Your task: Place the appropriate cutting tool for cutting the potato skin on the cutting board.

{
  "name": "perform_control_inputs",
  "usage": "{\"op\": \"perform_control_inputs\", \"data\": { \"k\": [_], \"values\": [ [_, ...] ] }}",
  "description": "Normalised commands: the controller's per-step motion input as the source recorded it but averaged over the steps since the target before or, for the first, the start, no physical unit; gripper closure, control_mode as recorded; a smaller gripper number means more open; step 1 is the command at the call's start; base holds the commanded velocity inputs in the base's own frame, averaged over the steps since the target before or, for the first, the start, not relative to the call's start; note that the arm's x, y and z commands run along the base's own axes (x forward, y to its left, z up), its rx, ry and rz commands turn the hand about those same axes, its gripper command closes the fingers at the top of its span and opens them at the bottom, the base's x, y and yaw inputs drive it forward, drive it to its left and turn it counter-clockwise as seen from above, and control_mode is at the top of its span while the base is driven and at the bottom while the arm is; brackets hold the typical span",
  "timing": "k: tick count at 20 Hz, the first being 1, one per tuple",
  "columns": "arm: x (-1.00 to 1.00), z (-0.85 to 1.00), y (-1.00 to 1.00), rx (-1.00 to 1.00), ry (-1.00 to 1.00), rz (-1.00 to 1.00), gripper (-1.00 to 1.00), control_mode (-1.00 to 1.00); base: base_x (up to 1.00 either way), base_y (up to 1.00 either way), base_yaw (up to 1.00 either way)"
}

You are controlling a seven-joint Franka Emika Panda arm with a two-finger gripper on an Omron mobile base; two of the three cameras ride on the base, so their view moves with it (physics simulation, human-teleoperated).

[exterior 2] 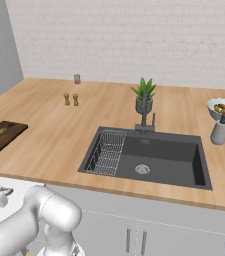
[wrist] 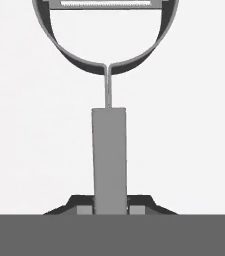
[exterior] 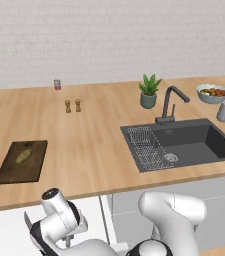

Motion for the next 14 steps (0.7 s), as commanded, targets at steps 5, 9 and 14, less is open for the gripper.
{"op": "perform_control_inputs", "data": {
  "k": [5,9,14],
  "values": [
    [-0.12,1.0,0.19,0.0,0.01,0.0,1.0,-1.0,0.0,0.0,0.0],
    [-0.39,1.0,0.22,0.0,0.07,0.0,1.0,-1.0,0.0,0.0,0.0],
    [-0.39,1.0,0.34,0.01,0.06,-0.01,1.0,-1.0,0.0,0.0,0.0]
  ]
}}
